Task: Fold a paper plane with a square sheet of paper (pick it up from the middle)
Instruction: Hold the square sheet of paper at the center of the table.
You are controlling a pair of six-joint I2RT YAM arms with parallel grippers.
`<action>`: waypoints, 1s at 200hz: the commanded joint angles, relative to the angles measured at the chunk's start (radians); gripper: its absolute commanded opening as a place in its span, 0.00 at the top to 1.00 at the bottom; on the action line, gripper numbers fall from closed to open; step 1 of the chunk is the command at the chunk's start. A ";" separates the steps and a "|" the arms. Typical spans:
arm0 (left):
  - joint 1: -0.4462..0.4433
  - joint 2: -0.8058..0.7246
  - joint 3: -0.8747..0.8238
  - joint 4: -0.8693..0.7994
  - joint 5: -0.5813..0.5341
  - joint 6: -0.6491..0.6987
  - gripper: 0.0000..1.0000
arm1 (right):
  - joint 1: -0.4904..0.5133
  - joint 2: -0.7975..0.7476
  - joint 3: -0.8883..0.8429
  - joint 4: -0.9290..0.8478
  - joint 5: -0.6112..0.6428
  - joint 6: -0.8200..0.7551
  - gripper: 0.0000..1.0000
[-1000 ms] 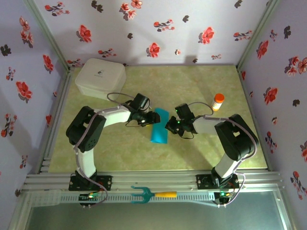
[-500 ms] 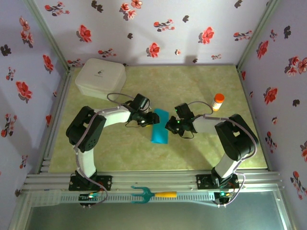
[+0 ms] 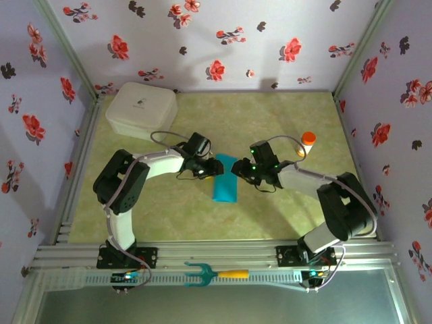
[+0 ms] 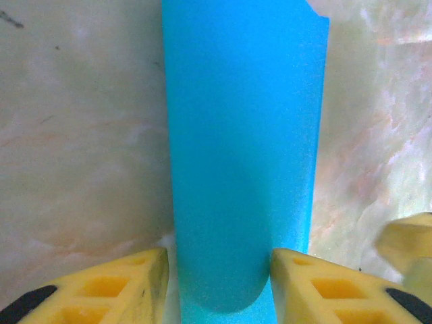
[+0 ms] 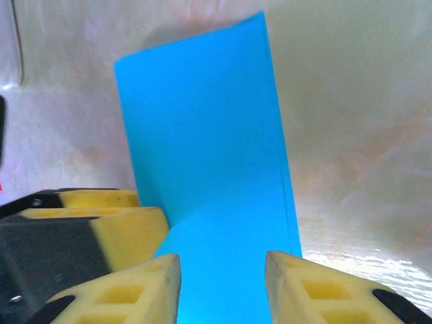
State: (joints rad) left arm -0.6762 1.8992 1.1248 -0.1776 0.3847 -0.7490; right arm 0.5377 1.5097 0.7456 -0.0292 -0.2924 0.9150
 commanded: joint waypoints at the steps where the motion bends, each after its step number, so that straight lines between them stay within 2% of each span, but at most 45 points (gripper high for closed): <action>1: -0.007 0.021 0.015 -0.026 -0.016 0.022 0.55 | -0.025 -0.060 -0.009 -0.070 0.094 -0.043 0.61; 59: -0.006 0.030 0.035 -0.054 -0.024 0.034 0.56 | -0.079 -0.136 -0.067 -0.072 0.139 -0.027 0.61; 200: -0.007 0.027 0.035 -0.055 -0.041 0.027 0.55 | -0.081 -0.095 -0.071 -0.021 0.098 -0.015 0.61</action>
State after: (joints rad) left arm -0.6762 1.9141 1.1439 -0.2131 0.3645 -0.7418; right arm 0.4618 1.4071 0.6834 -0.0719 -0.1875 0.9001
